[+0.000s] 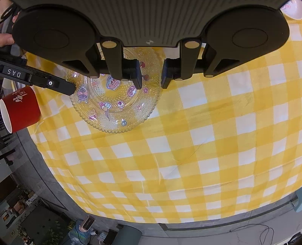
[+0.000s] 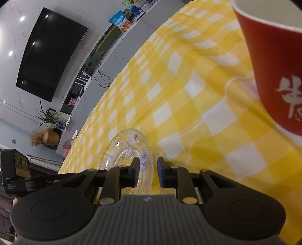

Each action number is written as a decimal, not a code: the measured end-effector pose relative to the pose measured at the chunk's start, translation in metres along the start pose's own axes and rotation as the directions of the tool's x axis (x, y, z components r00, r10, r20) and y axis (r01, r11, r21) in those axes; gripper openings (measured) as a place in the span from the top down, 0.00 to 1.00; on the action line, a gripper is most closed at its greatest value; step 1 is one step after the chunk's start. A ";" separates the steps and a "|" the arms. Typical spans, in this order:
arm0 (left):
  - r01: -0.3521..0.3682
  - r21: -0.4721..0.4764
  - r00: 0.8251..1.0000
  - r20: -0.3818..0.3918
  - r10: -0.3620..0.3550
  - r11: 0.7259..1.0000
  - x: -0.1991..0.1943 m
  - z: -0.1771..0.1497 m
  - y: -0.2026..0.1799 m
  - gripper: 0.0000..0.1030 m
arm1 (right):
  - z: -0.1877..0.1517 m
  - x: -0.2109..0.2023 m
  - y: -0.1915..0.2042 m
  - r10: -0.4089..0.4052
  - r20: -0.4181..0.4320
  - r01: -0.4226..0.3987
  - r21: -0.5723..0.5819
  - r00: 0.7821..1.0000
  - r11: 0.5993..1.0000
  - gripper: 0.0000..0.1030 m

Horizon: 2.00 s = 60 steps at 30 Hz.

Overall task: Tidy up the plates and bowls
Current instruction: 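Close both grippers on the rim of the clear glass plate, then carry the glass plate with both grippers beside the Fruity plate and release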

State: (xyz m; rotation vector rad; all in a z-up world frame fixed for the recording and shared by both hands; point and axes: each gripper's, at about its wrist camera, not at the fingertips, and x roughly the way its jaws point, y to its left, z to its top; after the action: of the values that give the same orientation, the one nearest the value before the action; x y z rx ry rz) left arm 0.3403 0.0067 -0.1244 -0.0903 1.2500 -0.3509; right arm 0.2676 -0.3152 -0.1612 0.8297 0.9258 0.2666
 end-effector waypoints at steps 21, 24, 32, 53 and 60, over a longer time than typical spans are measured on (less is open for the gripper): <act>0.079 -0.142 0.997 0.015 -0.078 0.987 -0.003 -0.006 0.017 0.87 | 0.003 0.001 -0.003 -0.003 -0.026 0.005 0.078 1.000 0.997 0.97; 0.091 -0.143 0.996 0.004 -0.091 0.986 -0.005 -0.007 0.016 0.87 | 0.003 -0.004 0.000 -0.008 -0.038 0.011 0.081 0.999 0.997 0.98; 0.126 -0.104 0.991 -0.027 -0.129 0.987 -0.016 -0.015 0.005 0.87 | -0.008 -0.030 0.007 -0.012 -0.051 0.018 0.116 0.999 0.993 0.98; 0.177 -0.067 0.968 -0.170 -0.186 0.982 -0.024 -0.049 -0.018 0.85 | -0.075 -0.093 0.000 -0.010 -0.095 0.025 0.160 0.995 0.987 0.98; 0.135 -0.016 0.972 -0.193 -0.136 0.991 -0.019 -0.056 -0.027 0.84 | -0.095 -0.092 0.000 -0.029 -0.154 0.052 0.149 0.988 0.987 0.97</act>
State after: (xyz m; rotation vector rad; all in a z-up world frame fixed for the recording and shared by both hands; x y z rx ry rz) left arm 0.2768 -0.0064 -0.1178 -0.1474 1.4410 -0.4850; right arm 0.1373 -0.3158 -0.1371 0.9401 1.1152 0.2276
